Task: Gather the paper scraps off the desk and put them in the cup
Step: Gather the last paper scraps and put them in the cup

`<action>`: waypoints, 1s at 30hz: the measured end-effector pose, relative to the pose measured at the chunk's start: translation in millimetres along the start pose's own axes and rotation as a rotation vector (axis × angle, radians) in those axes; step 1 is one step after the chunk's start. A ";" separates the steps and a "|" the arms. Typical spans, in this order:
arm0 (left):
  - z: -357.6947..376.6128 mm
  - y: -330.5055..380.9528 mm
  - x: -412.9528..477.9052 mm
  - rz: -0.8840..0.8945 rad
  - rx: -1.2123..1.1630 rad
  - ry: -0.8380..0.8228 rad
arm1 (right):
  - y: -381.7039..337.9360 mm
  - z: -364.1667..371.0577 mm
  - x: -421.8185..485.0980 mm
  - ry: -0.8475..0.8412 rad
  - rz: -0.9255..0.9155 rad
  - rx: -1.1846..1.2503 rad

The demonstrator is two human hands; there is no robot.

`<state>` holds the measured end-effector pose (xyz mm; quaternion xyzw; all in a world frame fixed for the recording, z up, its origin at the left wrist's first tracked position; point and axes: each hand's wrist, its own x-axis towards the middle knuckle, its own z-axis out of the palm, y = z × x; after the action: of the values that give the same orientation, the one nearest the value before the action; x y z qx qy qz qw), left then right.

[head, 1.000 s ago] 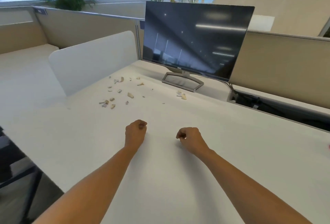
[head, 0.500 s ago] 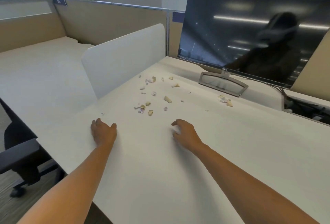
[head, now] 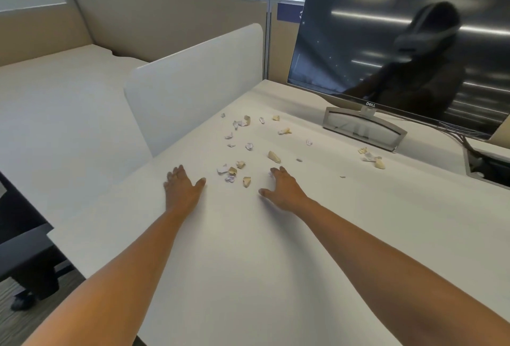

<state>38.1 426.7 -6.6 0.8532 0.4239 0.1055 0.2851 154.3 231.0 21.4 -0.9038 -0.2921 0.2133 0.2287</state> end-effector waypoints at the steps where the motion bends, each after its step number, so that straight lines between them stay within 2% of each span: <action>1: 4.1 4.7 0.5 0.046 0.007 -0.029 | -2.4 1.2 2.6 -0.012 -0.006 -0.009; 9: 28.9 39.6 -2.8 0.319 -0.047 -0.189 | -27.6 19.1 9.0 -0.051 -0.163 0.001; 12: 31.5 41.9 -6.1 0.368 0.007 -0.190 | -30.4 26.7 4.6 -0.045 -0.246 -0.103; 16: 33.2 41.9 -16.3 0.378 0.017 -0.074 | -25.8 35.4 -5.0 0.085 -0.313 -0.097; 18: 32.5 41.6 -22.9 0.360 -0.017 -0.019 | -23.7 35.8 -10.4 0.121 -0.342 -0.180; 21: 29.2 38.5 -32.5 0.325 -0.004 0.038 | -19.8 33.2 -19.0 0.113 -0.383 -0.263; 30: 21.2 33.1 -76.4 0.312 -0.127 0.076 | 4.4 21.9 -58.1 0.112 -0.335 -0.244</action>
<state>21.8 342.5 -0.1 0.8843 0.2892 0.2071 0.3025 101.9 197.7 16.0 -0.8739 -0.4490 0.0848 0.1657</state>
